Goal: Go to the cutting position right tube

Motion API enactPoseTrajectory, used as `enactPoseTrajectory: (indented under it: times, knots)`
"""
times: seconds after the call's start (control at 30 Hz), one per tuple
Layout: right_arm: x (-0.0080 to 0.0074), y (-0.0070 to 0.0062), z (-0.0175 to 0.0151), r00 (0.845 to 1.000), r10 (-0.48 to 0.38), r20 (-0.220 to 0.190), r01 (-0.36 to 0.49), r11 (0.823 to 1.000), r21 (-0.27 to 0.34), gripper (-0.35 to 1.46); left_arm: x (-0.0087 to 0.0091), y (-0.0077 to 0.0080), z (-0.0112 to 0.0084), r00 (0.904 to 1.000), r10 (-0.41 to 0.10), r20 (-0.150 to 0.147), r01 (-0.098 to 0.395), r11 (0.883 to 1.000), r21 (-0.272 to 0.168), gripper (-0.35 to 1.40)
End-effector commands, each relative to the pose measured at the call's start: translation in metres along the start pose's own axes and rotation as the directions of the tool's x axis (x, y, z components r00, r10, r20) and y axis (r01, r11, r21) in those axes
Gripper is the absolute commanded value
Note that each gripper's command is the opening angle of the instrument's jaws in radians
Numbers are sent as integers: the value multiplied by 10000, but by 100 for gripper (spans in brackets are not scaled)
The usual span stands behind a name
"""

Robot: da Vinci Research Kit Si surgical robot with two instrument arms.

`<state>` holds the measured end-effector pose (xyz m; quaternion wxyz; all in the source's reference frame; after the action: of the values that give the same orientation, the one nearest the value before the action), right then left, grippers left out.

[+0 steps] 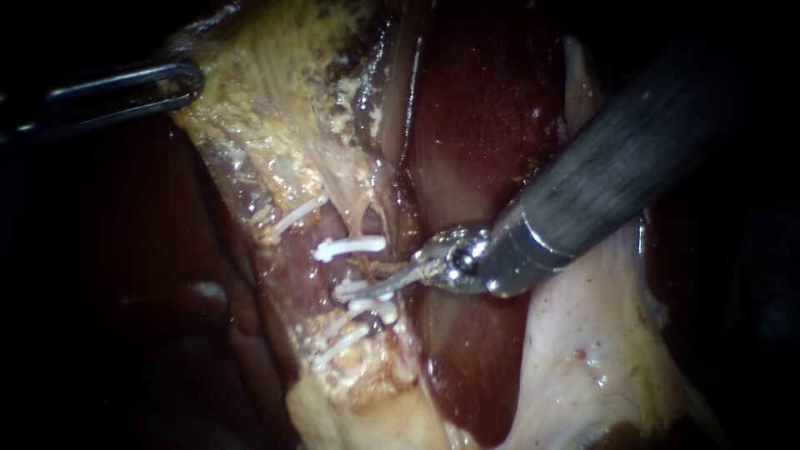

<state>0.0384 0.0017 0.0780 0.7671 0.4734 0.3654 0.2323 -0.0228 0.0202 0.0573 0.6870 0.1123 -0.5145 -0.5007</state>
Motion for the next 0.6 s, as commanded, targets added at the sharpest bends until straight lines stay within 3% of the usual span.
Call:
enactPoseTrajectory:
  times: [0.03,0.37,0.6]
  knots:
    - [1,0,1,10000,-71,-25,71,10000,27,122,0,0,0,10000,0,0,0,10000,0,-35]
    - [11,4,17,9984,-193,-530,210,9993,312,114,0,0,0,10000,0,1,0,10000,-2,-35]
    - [6,14,30,9959,-467,-774,515,9968,605,110,0,0,0,10000,0,1,0,10000,-2,-35]
